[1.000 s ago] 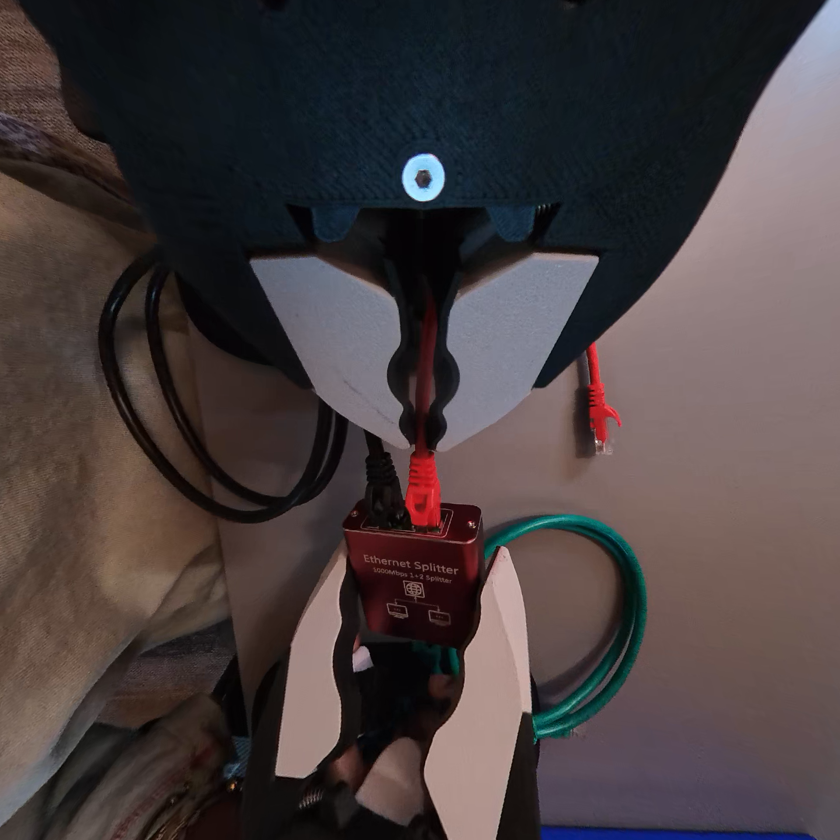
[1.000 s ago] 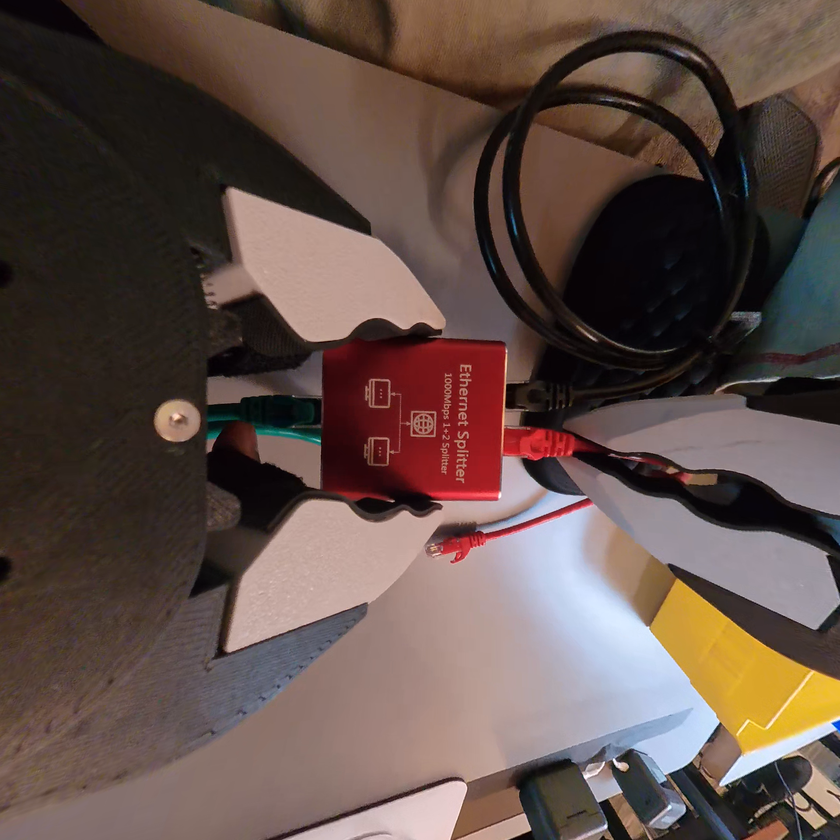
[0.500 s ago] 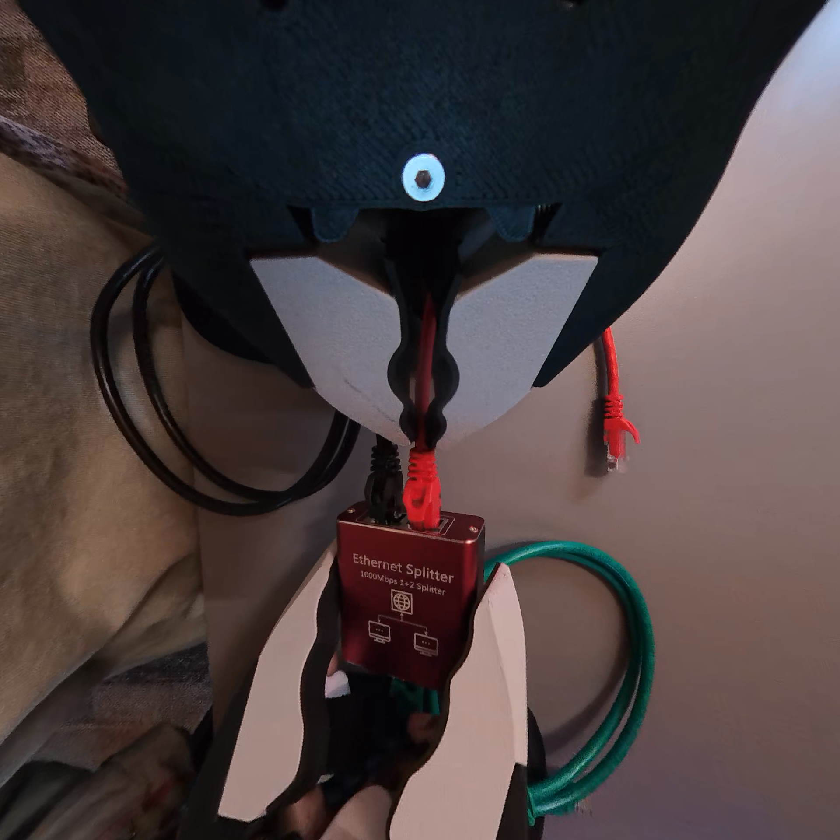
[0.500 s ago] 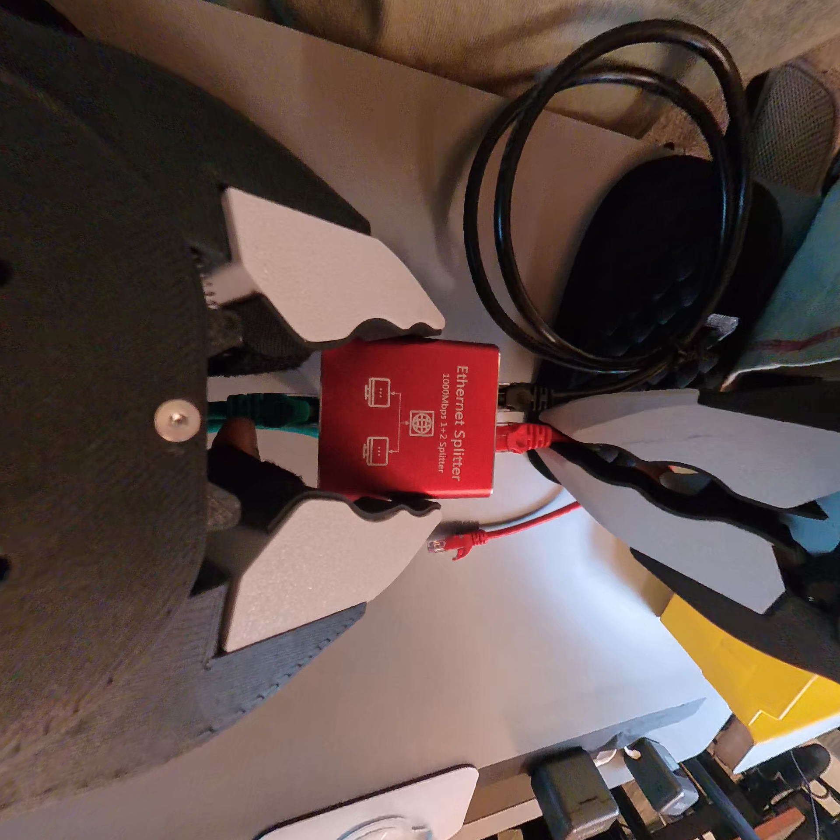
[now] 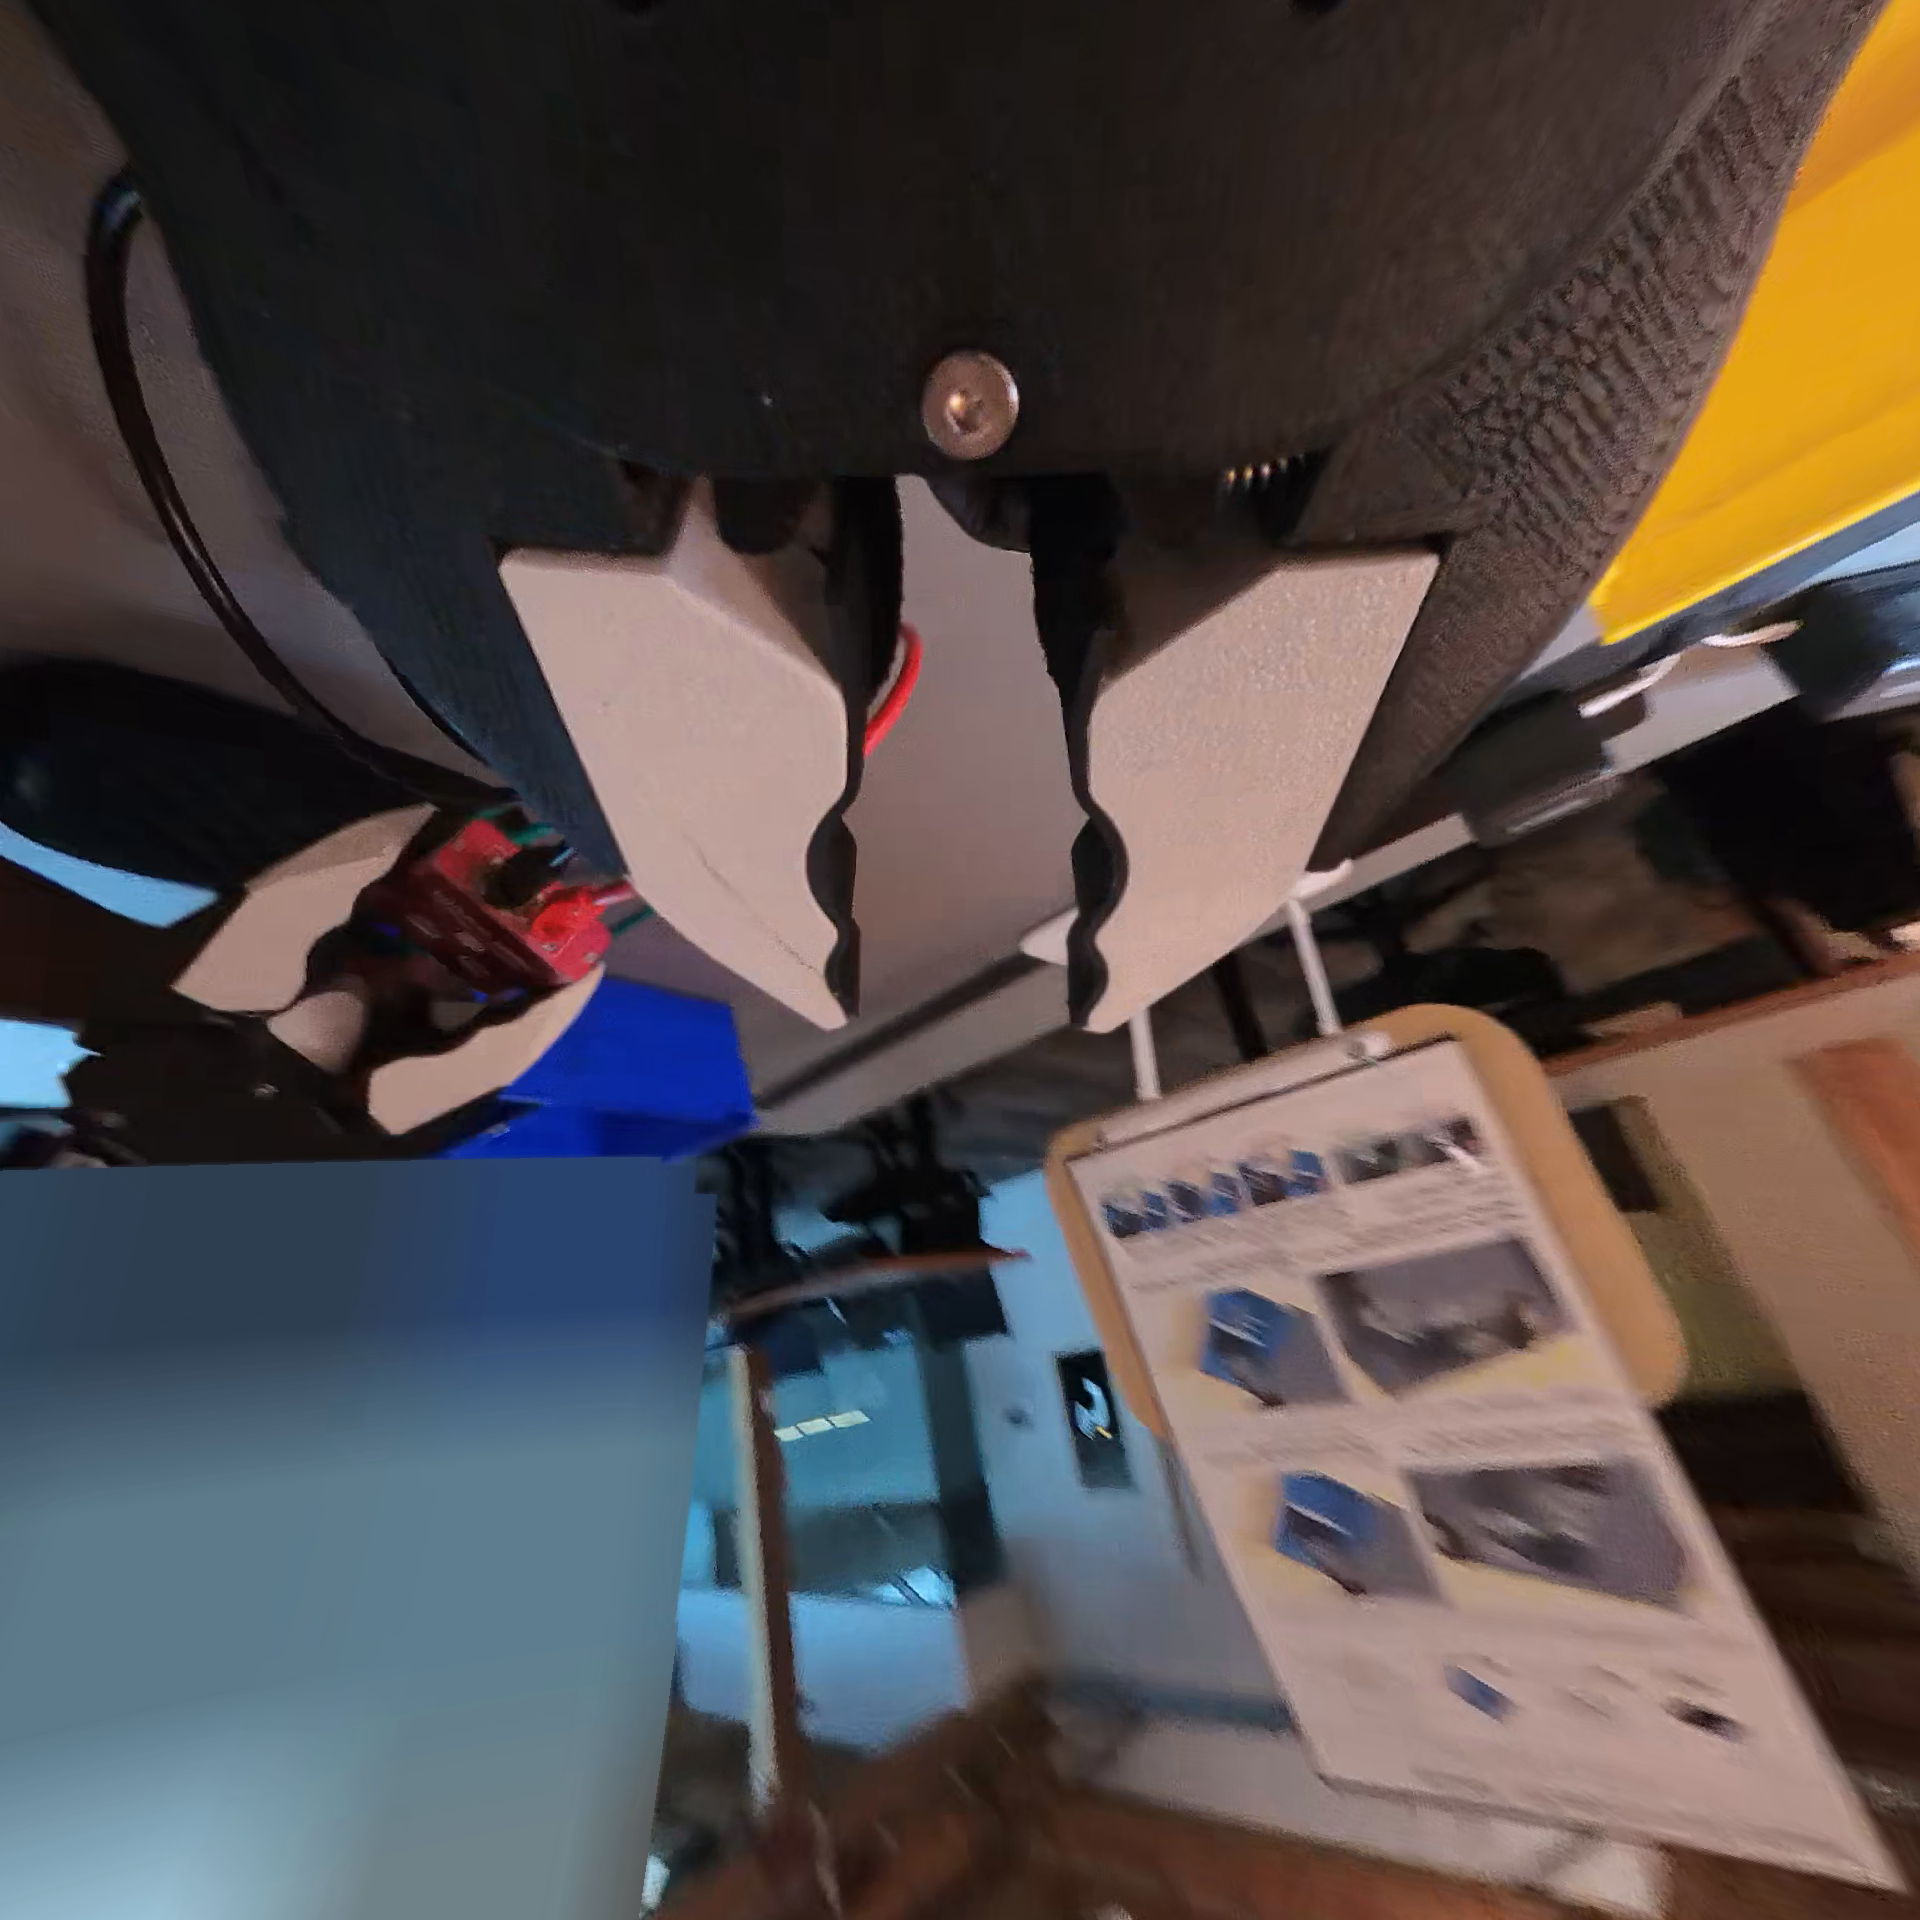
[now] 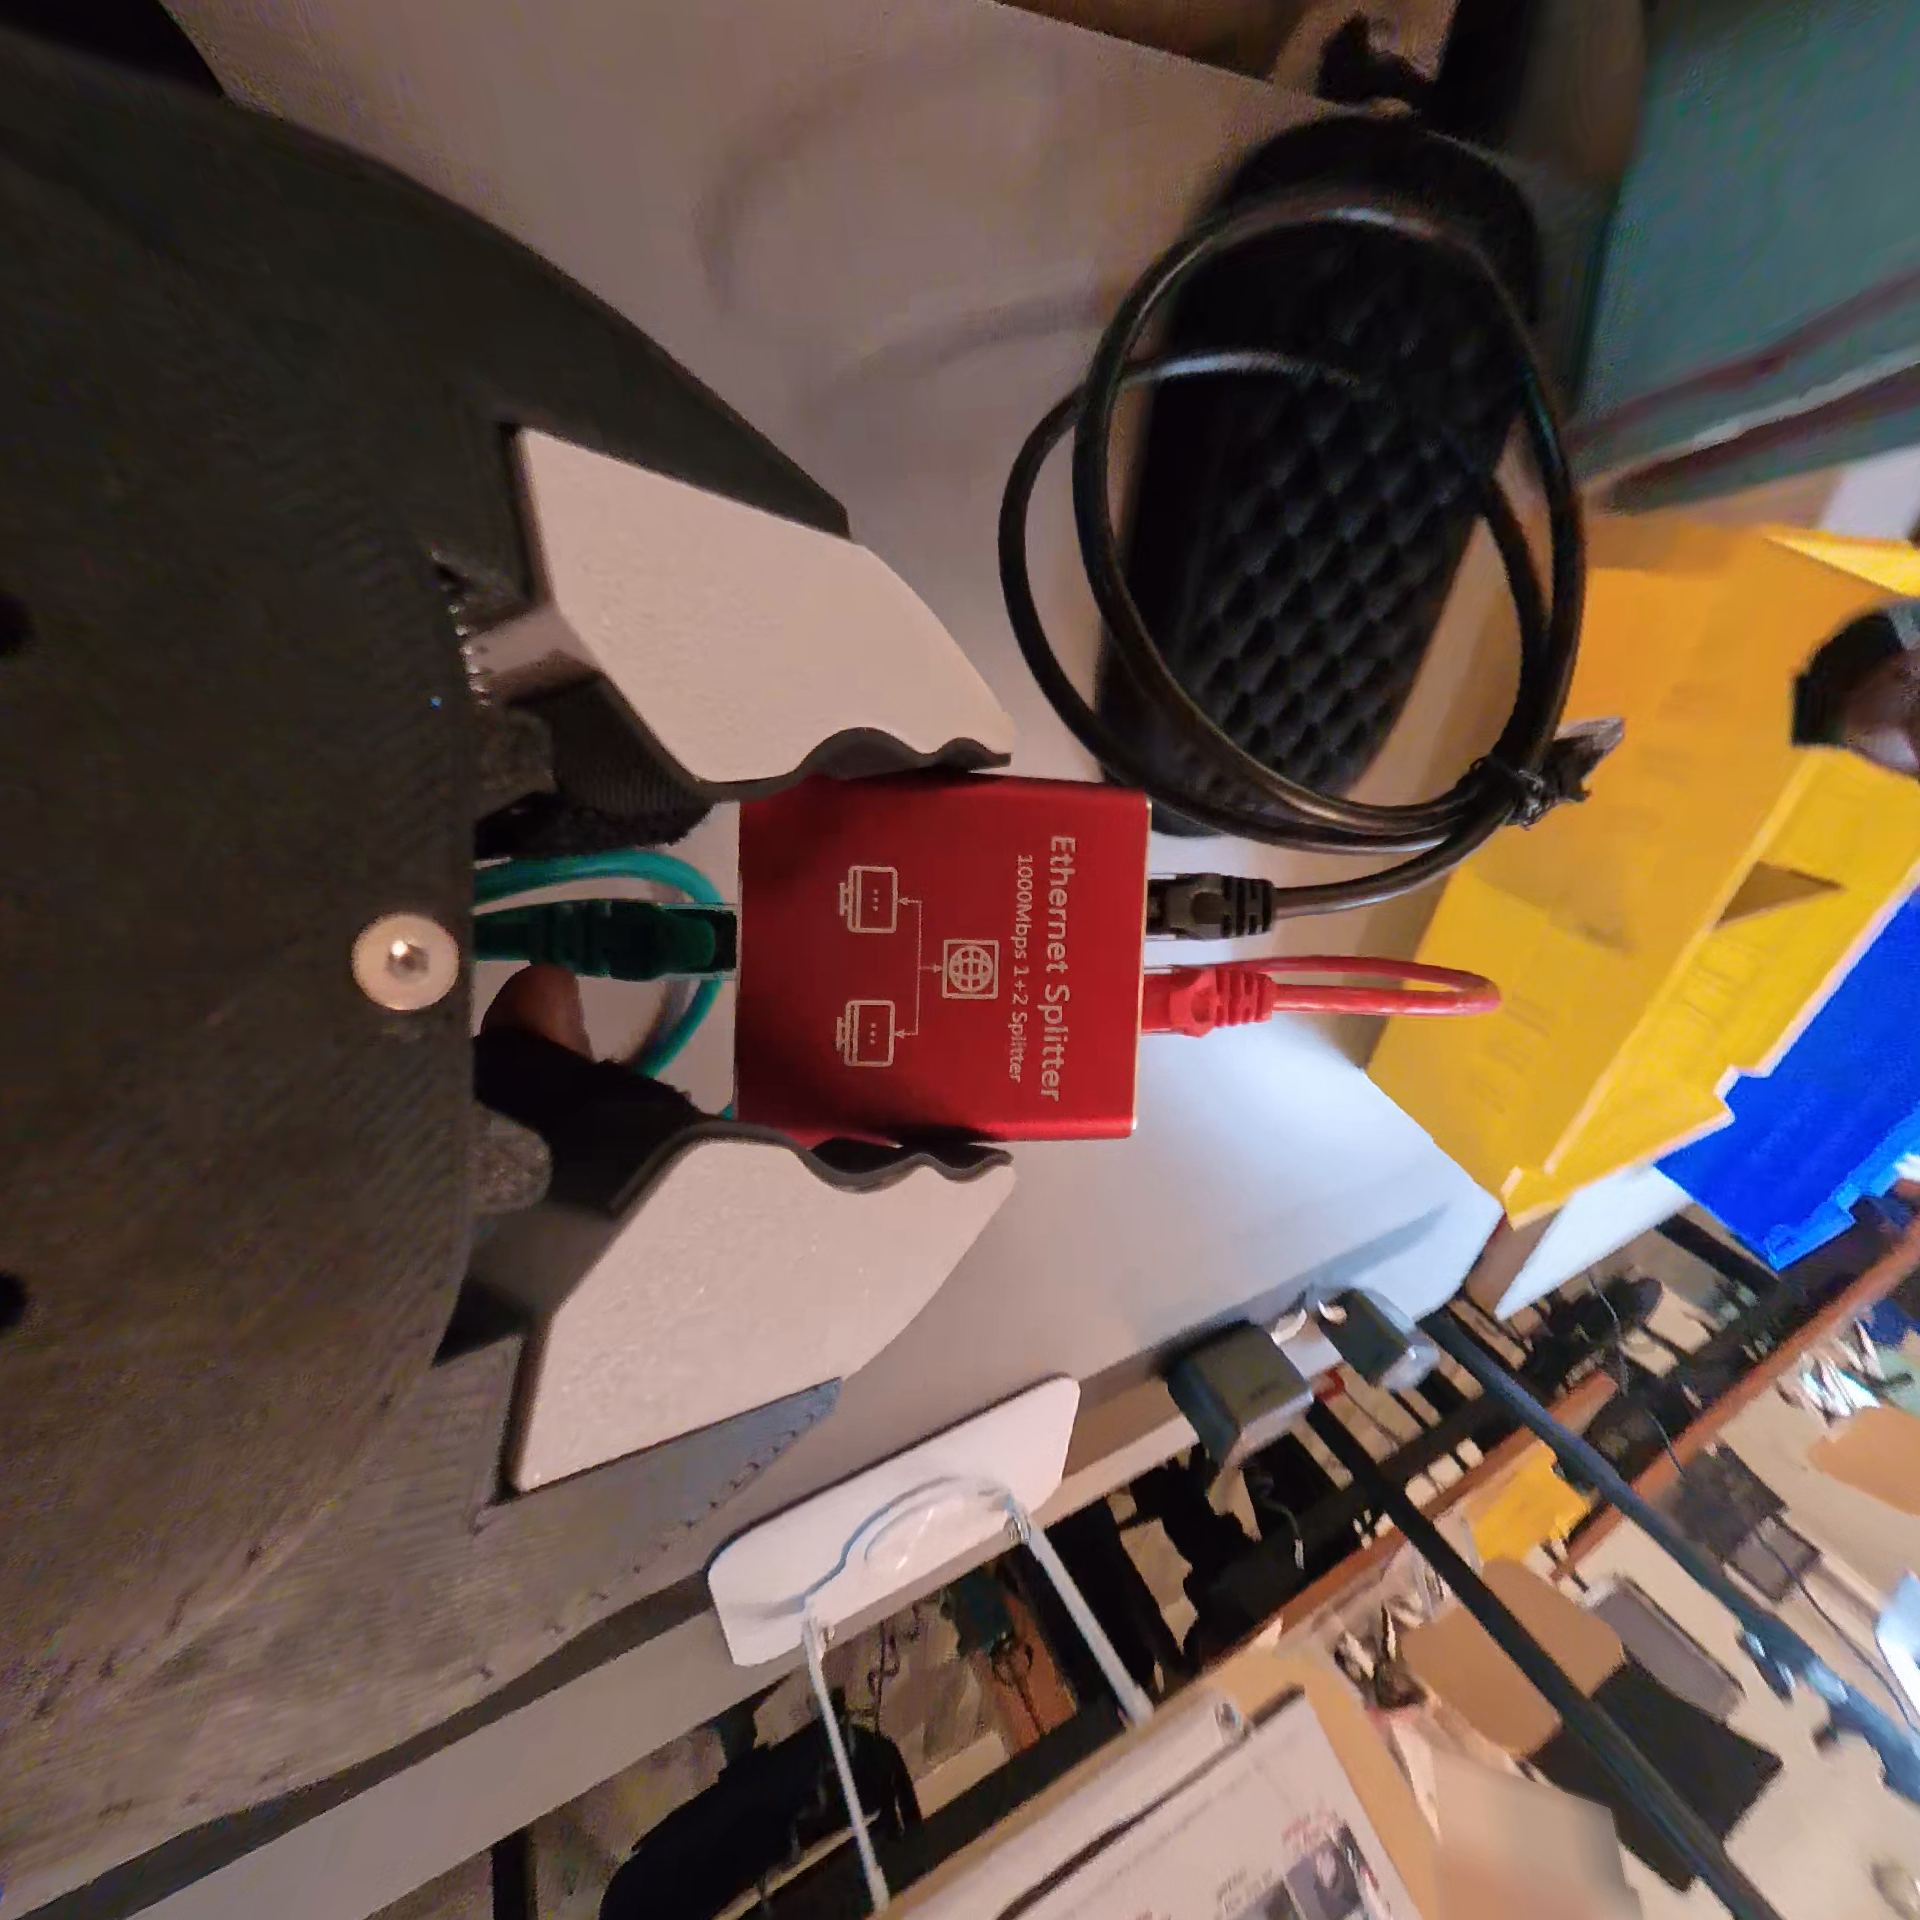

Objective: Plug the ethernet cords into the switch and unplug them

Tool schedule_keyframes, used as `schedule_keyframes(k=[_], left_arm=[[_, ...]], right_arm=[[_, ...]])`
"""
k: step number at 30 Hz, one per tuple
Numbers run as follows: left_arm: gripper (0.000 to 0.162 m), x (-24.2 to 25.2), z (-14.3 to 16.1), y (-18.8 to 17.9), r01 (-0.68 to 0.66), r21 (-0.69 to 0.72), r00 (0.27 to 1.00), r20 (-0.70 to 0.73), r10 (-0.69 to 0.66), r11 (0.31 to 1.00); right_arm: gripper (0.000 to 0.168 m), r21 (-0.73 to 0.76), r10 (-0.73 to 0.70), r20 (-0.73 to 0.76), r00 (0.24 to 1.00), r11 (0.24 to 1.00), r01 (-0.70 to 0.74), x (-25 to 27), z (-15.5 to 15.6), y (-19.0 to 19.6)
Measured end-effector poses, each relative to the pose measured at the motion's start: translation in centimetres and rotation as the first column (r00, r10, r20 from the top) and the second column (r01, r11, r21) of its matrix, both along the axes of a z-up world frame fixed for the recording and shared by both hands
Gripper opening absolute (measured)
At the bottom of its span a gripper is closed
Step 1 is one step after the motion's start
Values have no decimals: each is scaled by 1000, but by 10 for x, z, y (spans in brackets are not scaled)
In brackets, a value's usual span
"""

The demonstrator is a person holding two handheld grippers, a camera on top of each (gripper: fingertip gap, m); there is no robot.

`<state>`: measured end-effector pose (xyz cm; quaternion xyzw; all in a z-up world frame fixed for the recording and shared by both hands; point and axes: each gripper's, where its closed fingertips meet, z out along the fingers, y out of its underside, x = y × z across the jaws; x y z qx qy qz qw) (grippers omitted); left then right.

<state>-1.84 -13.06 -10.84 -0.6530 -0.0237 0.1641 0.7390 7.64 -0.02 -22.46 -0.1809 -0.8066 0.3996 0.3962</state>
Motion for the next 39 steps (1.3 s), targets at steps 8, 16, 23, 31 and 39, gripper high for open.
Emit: schedule_keyframes(k=[8, 16, 23, 31, 39], left_arm=[[34, -4, 12, -16, -98, 90, 992, -70, 105, 991], [34, 3, -5, -1, -44, -3, 998, -54, 44, 999], [36, -1, -22, 6, -48, -81, 999, -15, 47, 996], [37, 2, -37, 16, -70, -201, 996, -75, 56, 977], [40, 4, -35, 13, -68, -231, 997, -52, 57, 971]], right_arm=[[69, -271, -134, -191, 972, 959, 79, -2, 80, 31], [68, -636, -467, -425, 775, 764, 111, 45, 201, 120], [68, -698, -784, -429, 449, 603, 386, 111, 234, 216], [69, -767, -966, -155, 206, 249, 592, 128, 137, 305], [69, -653, -989, 65, 130, 56, 755, 109, 54, 343]])
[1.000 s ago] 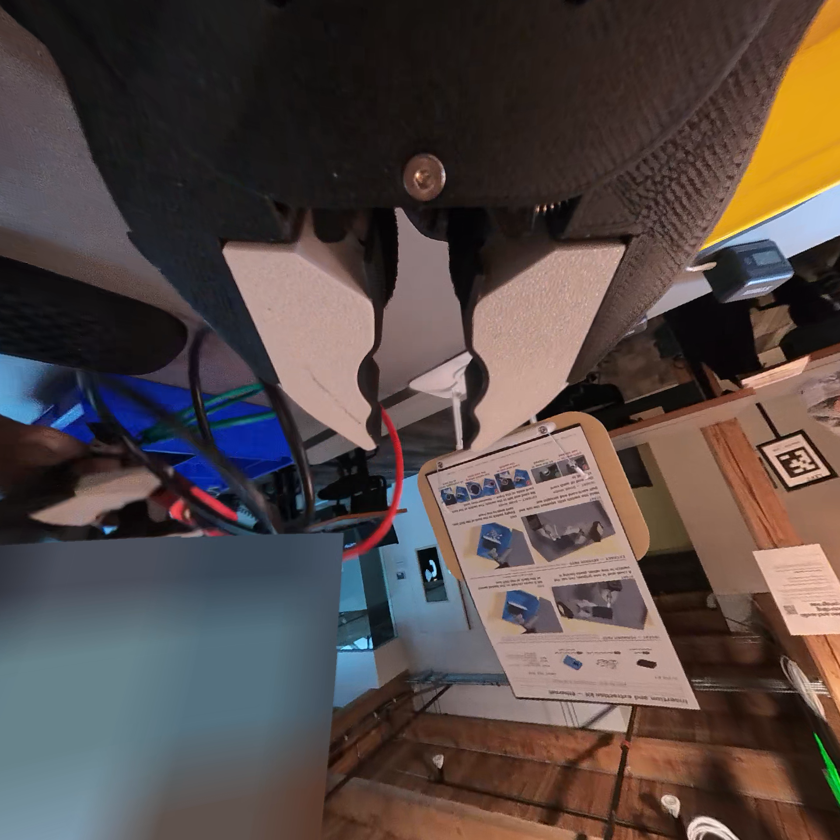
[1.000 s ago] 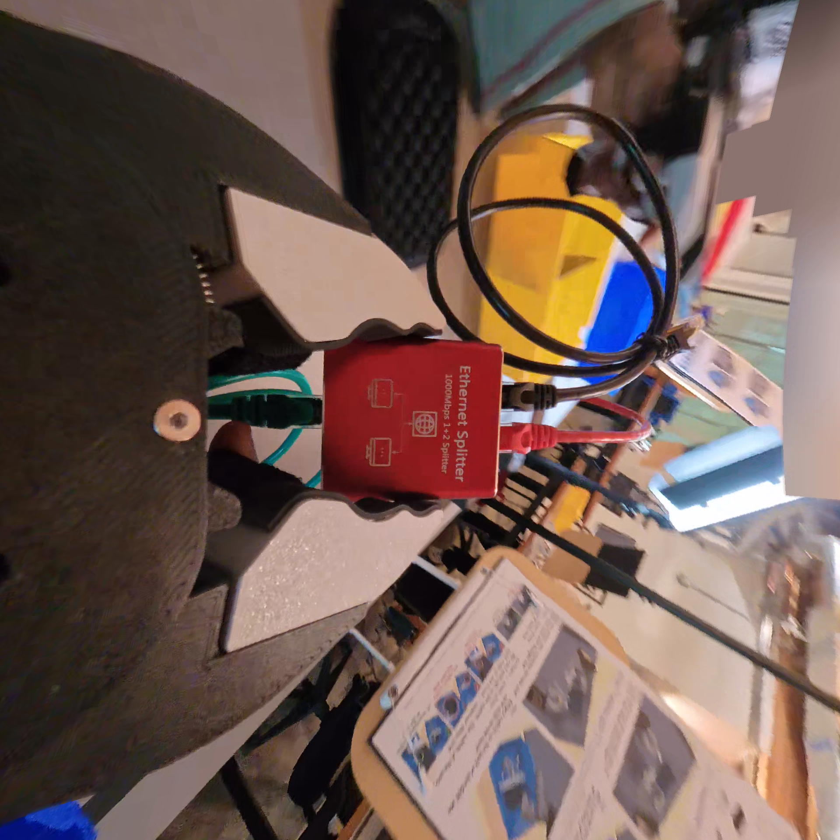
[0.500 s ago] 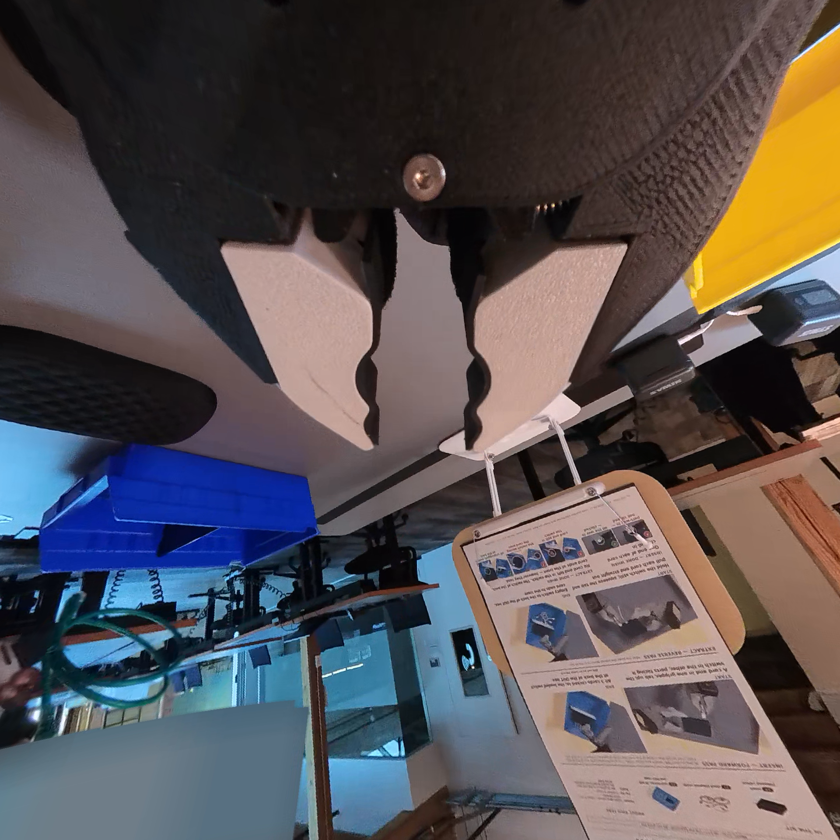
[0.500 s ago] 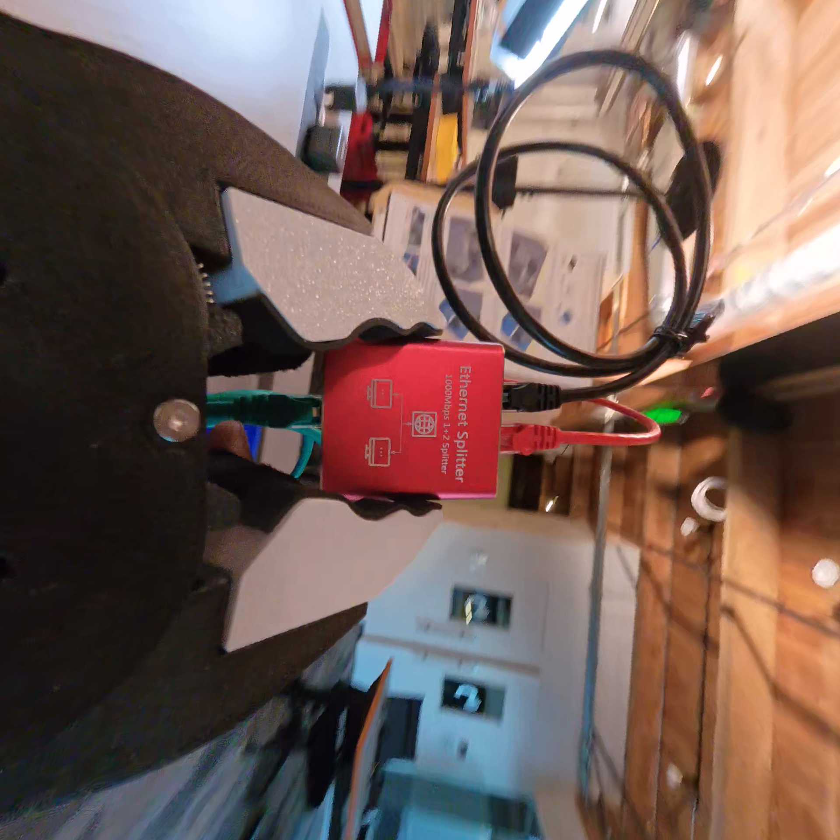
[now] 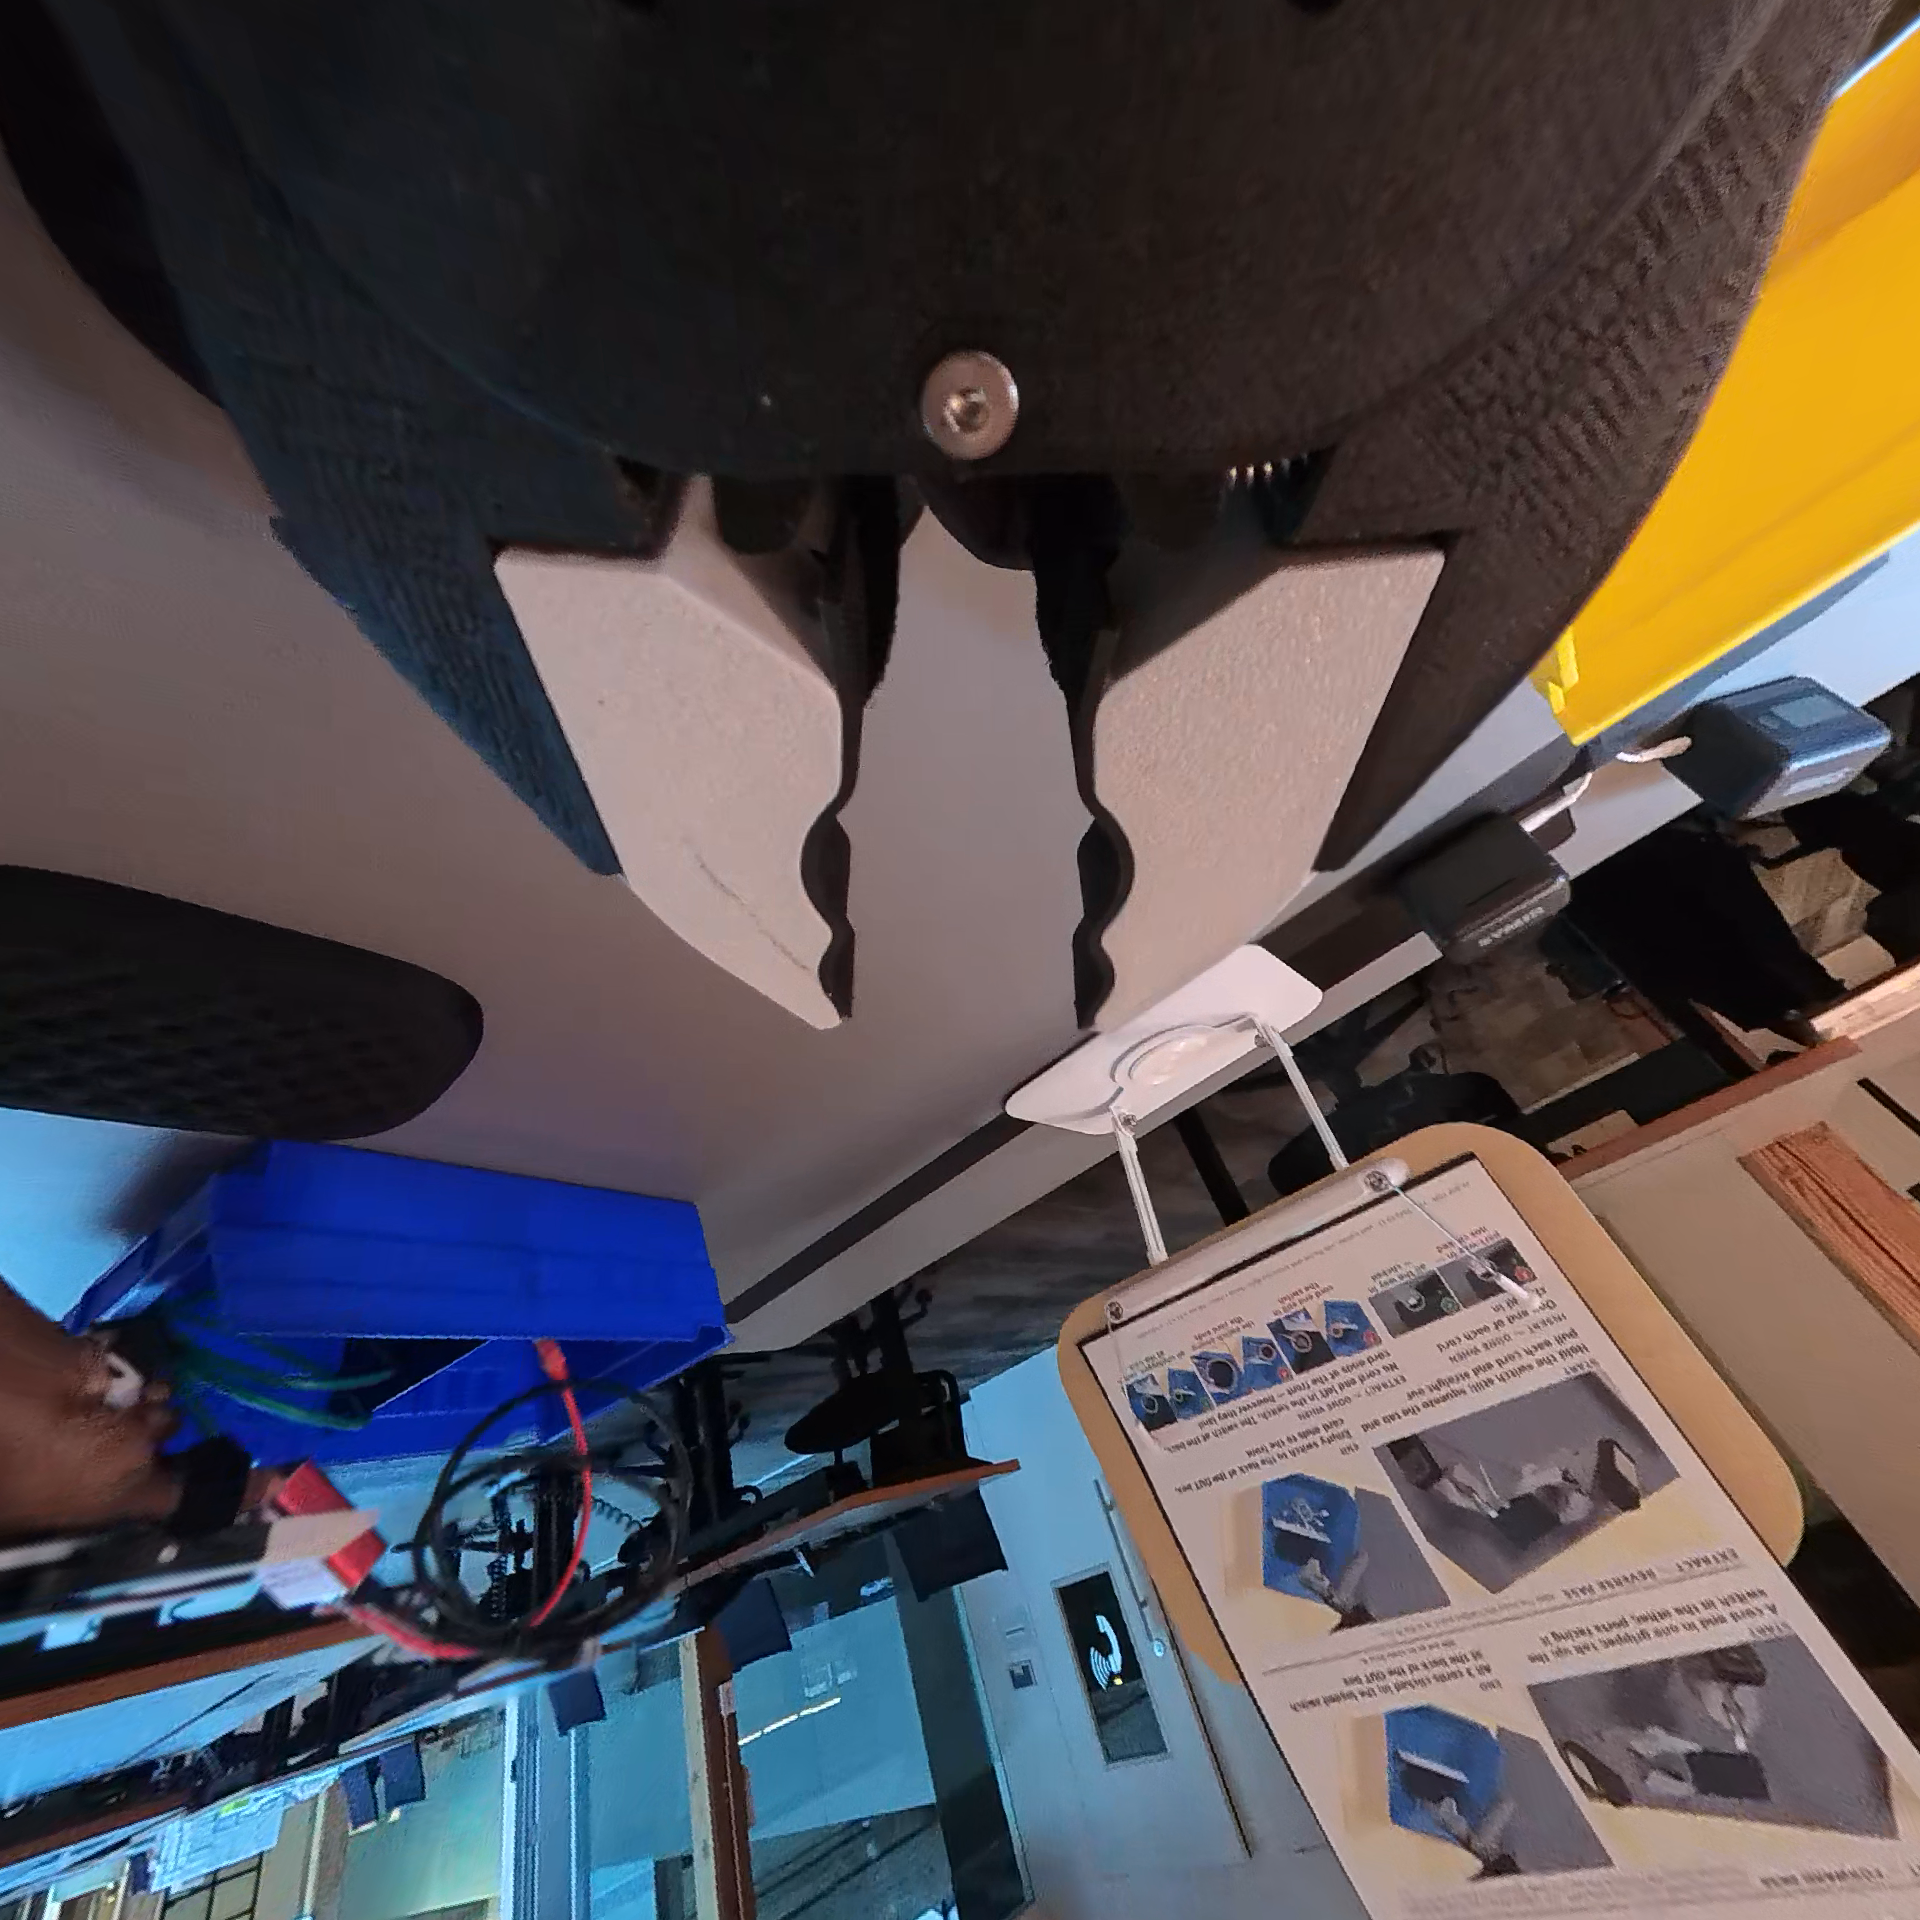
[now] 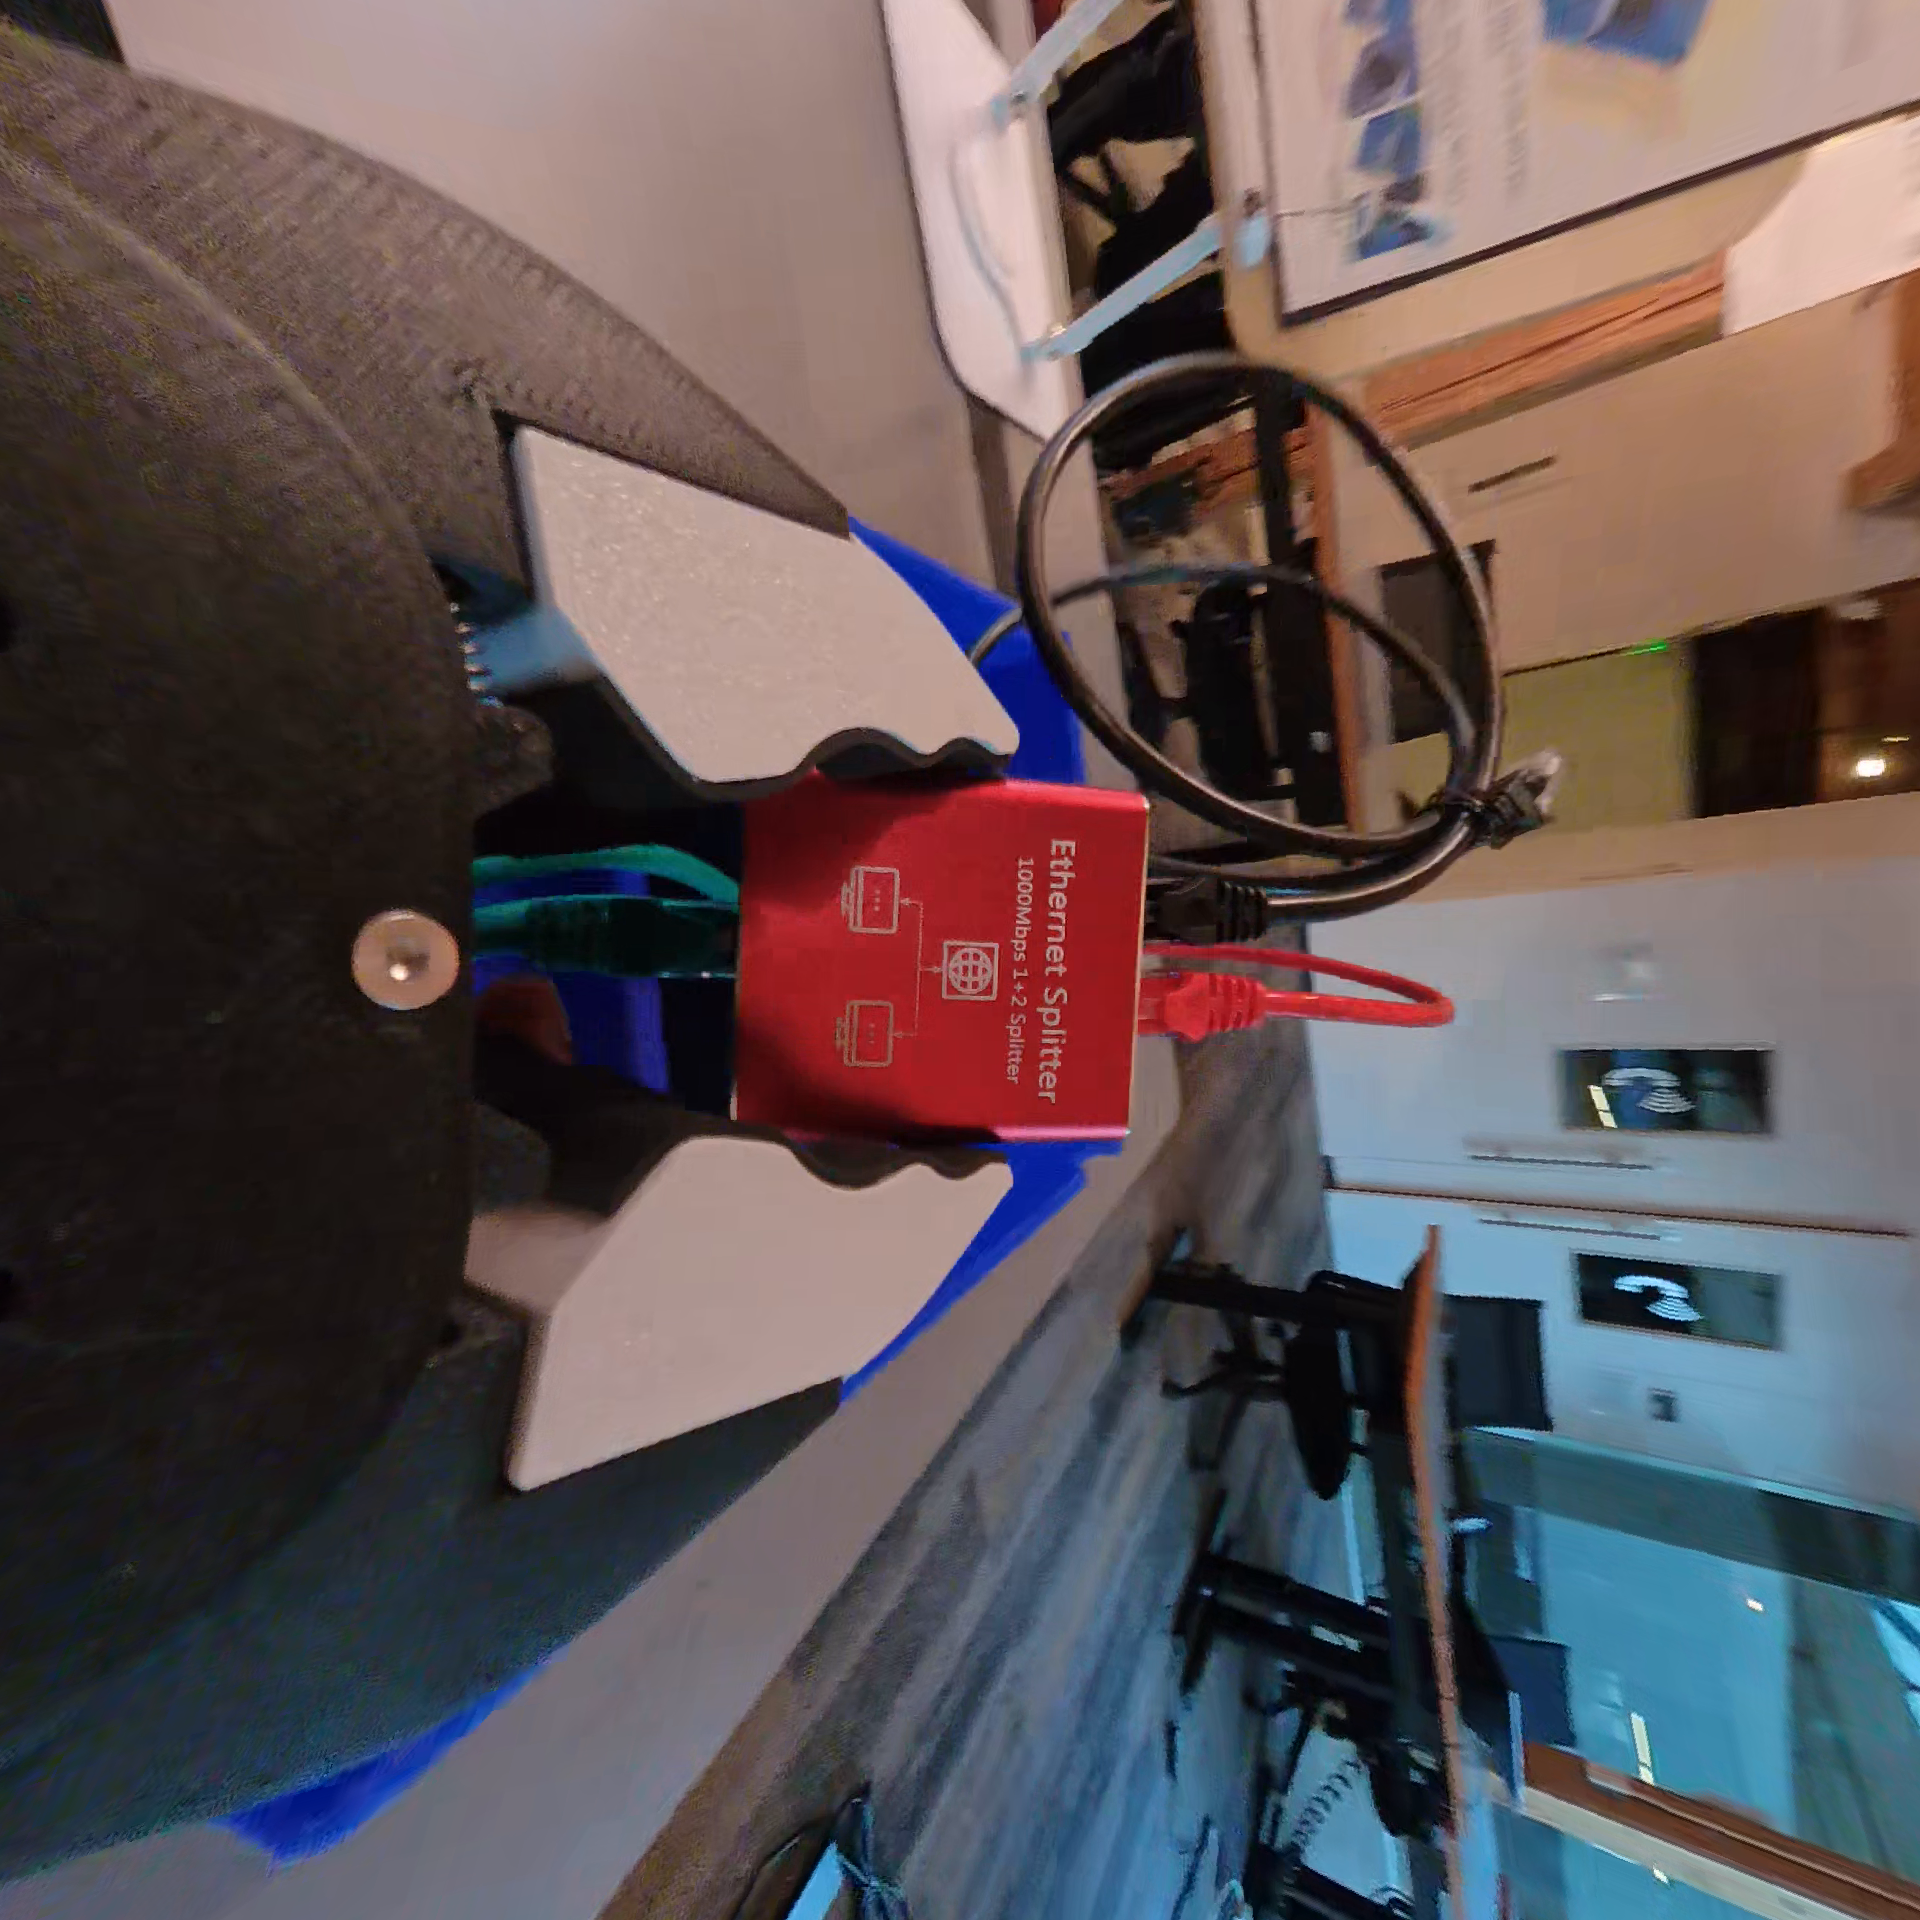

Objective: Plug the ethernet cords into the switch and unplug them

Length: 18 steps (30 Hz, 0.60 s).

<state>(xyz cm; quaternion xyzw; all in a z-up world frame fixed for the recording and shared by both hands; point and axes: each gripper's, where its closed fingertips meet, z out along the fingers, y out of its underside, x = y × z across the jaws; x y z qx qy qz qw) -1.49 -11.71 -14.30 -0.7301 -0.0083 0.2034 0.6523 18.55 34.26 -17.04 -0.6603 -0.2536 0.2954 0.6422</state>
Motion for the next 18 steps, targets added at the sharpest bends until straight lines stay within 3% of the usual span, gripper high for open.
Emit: schedule_keyframes(k=[4, 7, 10, 13, 16, 18], left_arm=[[44, -1, -4, -1, -2, -30, 999, 40, 3, 1000], [51, -3, -9, -4, -16, -69, 997, 72, 21, 998], [56, -7, -11, -10, -42, -92, 995, 85, 50, 995], [62, -14, -13, -25, -89, -145, 991, 83, 102, 985], [69, -25, -18, -48, -167, -217, 978, 89, 190, 962], [72, -32, -32, -68, -212, -299, 963, 98, 251, 930]], right_arm=[[64, -32, 26, 105, 994, 999, -23, -12, -24, -3], [81, -46, 38, 212, 977, 999, -28, -16, -33, -2], [90, -17, 74, 235, 969, 997, -72, -20, -25, -9], [90, -29, 208, 252, 945, 978, -207, -28, -14, -35], [84, -81, 371, 330, 868, 927, -366, -35, -13, -73], [84, -179, 485, 427, 763, 873, -455, -35, -29, -101]])
